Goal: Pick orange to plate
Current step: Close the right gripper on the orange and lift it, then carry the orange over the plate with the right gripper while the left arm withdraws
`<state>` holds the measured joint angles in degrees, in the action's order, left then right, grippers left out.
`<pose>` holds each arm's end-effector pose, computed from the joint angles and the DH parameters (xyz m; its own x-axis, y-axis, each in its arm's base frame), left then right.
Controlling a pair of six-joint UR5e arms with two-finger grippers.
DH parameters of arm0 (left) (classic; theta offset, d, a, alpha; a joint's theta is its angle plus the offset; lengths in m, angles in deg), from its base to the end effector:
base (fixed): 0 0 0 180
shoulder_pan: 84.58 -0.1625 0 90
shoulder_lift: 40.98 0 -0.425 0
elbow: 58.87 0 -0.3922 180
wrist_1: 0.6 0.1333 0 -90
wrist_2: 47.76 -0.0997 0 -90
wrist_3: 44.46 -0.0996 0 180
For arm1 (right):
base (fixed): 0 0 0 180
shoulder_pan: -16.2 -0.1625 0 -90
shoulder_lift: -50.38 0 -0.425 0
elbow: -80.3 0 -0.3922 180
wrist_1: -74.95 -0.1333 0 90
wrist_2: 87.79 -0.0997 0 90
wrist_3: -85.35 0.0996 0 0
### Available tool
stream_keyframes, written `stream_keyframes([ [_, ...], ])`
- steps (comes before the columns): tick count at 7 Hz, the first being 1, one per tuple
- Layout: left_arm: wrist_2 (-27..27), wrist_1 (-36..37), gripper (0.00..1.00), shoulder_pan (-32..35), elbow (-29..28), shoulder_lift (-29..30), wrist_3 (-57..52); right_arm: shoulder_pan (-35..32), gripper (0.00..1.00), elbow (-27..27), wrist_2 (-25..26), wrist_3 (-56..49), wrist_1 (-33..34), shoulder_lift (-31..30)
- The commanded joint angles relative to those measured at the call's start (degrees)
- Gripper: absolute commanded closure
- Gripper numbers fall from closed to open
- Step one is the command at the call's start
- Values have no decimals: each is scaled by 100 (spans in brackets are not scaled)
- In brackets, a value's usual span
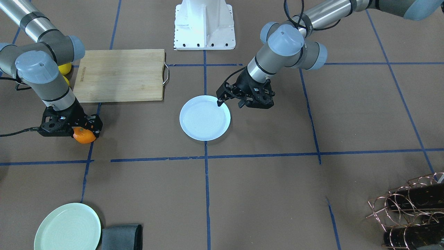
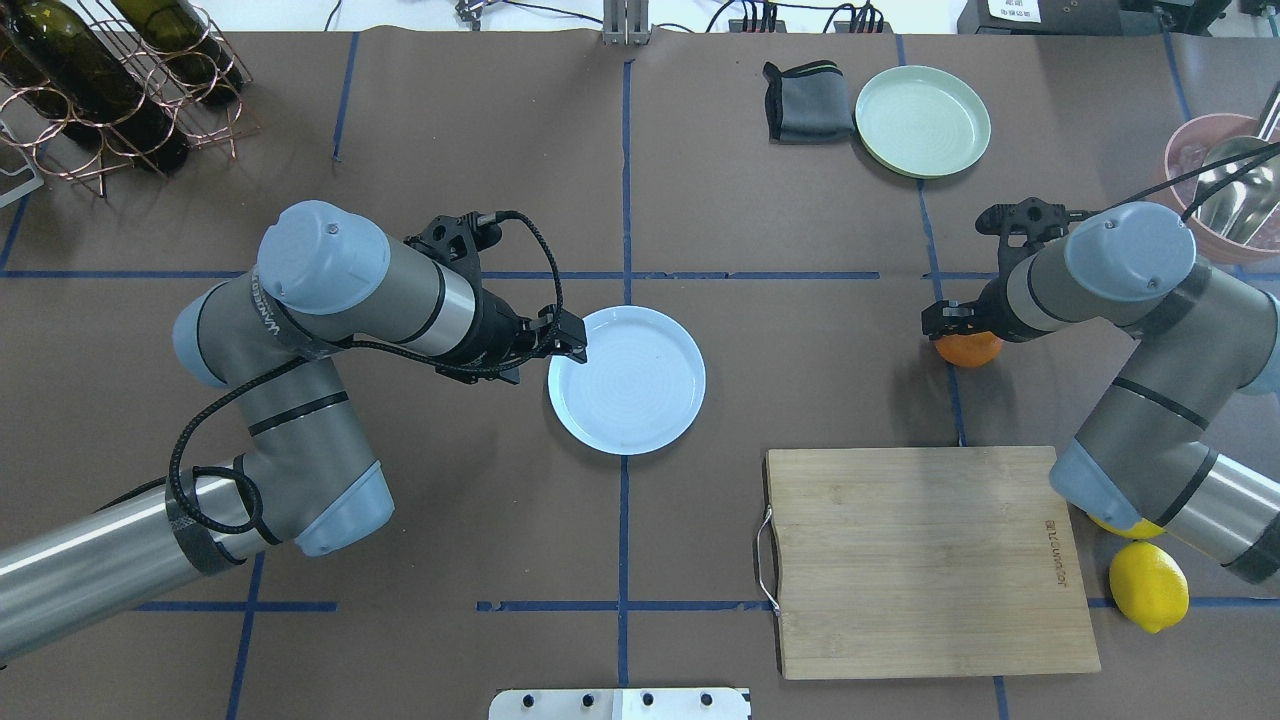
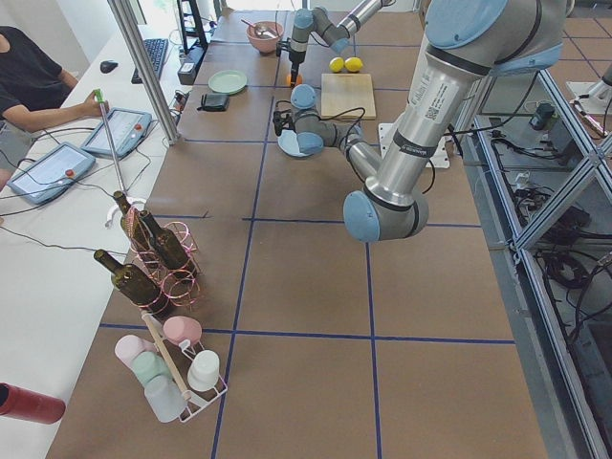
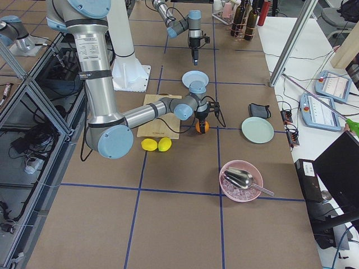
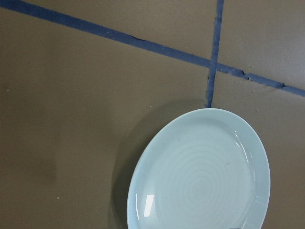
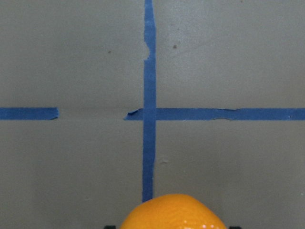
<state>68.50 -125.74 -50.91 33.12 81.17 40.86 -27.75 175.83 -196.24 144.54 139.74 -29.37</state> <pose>0.5078 -0.4455 0.2406 0.3059 -0.1159 -0.9450 0.1283 0.9885 -0.0797 -0.3543 -0.4829 0.4800 0.7274 0.0263 0.6857 -0.1587 0.9786 0.1308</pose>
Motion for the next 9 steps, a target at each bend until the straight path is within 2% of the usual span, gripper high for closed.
stream_keyframes([
  [1,20,60,9,244,744,-173,10,-8,100,568,-44,145,94,12],
  [2,89,69,14,472,1377,-731,-24,1,100,624,-44,641,104,351],
  [3,334,60,14,675,1592,-1120,-86,236,100,564,-27,1508,113,868],
  [4,641,60,14,1242,1655,-1376,-539,560,100,485,34,2169,391,1439],
  [5,966,52,13,1639,1682,-1700,-1161,912,100,388,435,2532,594,1932],
  [6,1047,51,12,1800,1821,-2017,-1498,1281,100,-39,804,2884,552,2398],
  [7,1048,34,12,1802,1840,-2142,-1684,1450,100,-539,1095,3123,552,2985],
  [9,1048,25,12,1793,1796,-2143,-1686,1522,100,-886,1221,3116,561,3167],
])
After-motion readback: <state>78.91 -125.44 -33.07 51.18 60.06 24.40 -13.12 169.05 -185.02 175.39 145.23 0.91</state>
